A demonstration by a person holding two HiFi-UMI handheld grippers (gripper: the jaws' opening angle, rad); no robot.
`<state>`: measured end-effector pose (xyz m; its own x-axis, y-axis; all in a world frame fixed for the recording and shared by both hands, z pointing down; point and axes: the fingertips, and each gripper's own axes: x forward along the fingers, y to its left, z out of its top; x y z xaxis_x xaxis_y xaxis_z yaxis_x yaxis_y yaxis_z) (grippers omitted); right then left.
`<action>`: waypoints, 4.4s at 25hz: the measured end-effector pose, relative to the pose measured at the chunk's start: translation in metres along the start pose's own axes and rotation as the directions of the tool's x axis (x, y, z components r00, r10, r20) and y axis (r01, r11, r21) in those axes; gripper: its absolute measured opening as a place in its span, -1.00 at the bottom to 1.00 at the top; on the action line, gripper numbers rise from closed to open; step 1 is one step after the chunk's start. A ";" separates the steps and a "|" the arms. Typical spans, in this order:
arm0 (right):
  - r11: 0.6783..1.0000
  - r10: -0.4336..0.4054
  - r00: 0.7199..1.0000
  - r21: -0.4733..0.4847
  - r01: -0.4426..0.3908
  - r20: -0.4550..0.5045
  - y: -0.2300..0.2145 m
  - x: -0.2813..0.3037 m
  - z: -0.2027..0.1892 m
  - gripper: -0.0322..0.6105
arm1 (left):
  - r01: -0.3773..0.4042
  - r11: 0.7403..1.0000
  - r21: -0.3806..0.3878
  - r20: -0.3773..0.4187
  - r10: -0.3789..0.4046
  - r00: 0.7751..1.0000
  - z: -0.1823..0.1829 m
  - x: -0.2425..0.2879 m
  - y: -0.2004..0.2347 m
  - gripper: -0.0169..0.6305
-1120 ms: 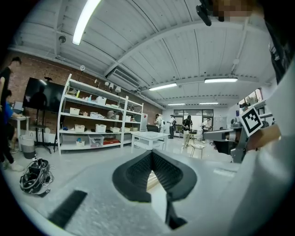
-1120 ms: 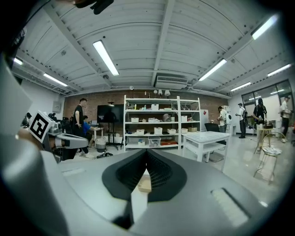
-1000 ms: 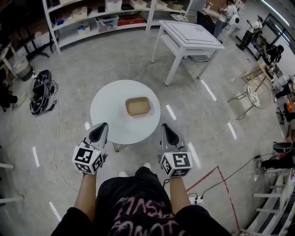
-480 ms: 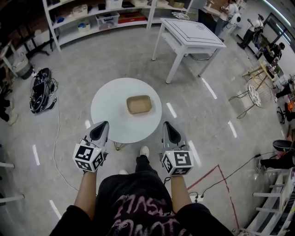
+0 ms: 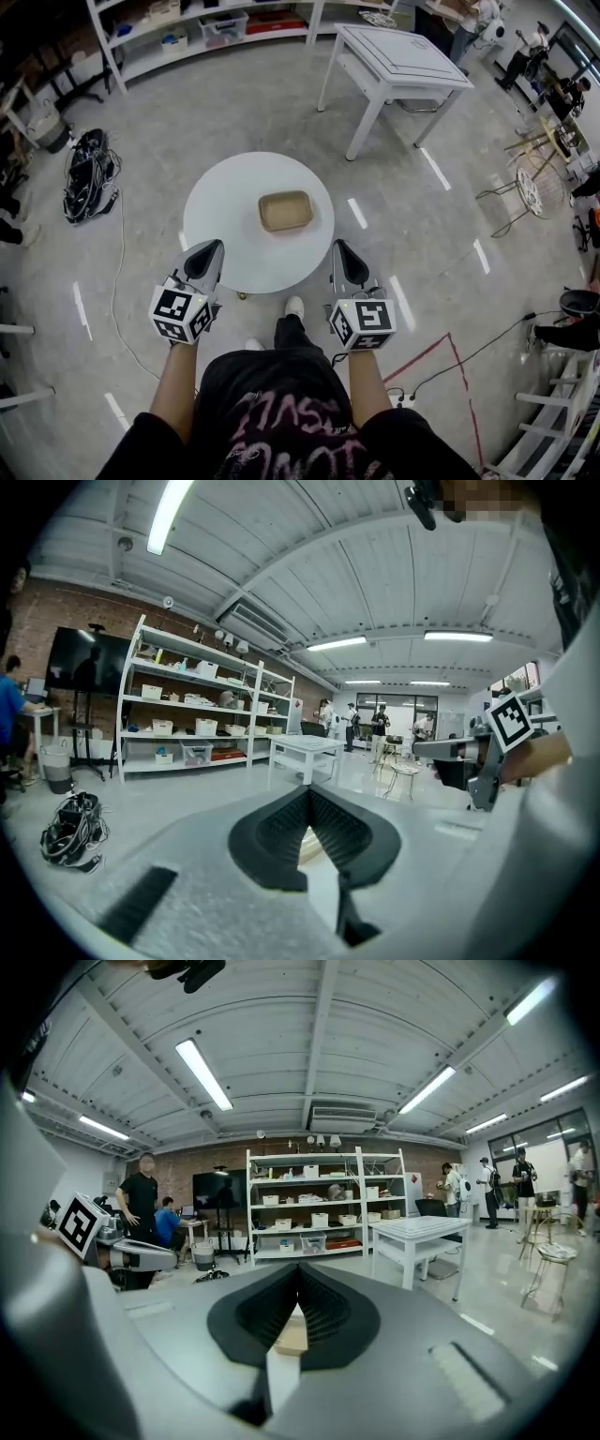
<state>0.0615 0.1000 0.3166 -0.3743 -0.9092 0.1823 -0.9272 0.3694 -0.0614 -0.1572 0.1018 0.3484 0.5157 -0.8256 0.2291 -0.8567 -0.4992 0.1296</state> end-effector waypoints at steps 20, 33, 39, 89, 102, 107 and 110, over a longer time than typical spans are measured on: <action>0.995 0.086 0.988 0.055 -0.079 -0.126 -0.106 0.139 -0.040 -0.87 | -0.110 0.991 -0.073 -0.117 0.101 0.988 -0.022 0.148 0.035 -0.95; 0.985 0.166 0.976 0.077 -0.156 -0.143 -0.150 0.198 -0.049 -0.87 | -0.223 0.973 -0.057 -0.140 0.214 0.967 -0.021 0.197 0.057 -0.95; 0.985 0.164 0.975 0.076 -0.154 -0.150 -0.153 0.213 -0.054 -0.87 | -0.248 0.967 -0.062 -0.139 0.238 0.961 -0.025 0.207 0.071 -0.96; 0.991 0.133 0.914 0.081 -0.110 -0.384 -0.143 0.273 -0.194 -0.87 | -0.215 0.935 -0.283 -0.389 0.093 0.917 -0.186 0.295 0.129 -0.43; 0.993 0.116 0.906 0.074 -0.094 -0.407 -0.154 0.274 -0.206 -0.87 | -0.198 0.927 -0.318 -0.420 0.050 0.906 -0.206 0.306 0.129 -0.53; 0.993 0.111 0.904 0.074 -0.088 -0.412 -0.152 0.270 -0.208 -0.87 | -0.163 0.914 -0.371 -0.394 0.005 0.919 -0.206 0.304 0.127 -0.61; 0.993 0.111 0.906 0.069 -0.091 -0.409 -0.150 0.270 -0.209 -0.87 | -0.126 0.916 -0.381 -0.375 -0.029 0.926 -0.205 0.305 0.122 -0.79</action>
<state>0.1018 -0.1610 0.5799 -0.4373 -0.7037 0.5600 -0.8880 0.4364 -0.1450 -0.1058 -0.1570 0.6321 0.4997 -0.6517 0.5706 -0.8524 -0.2527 0.4579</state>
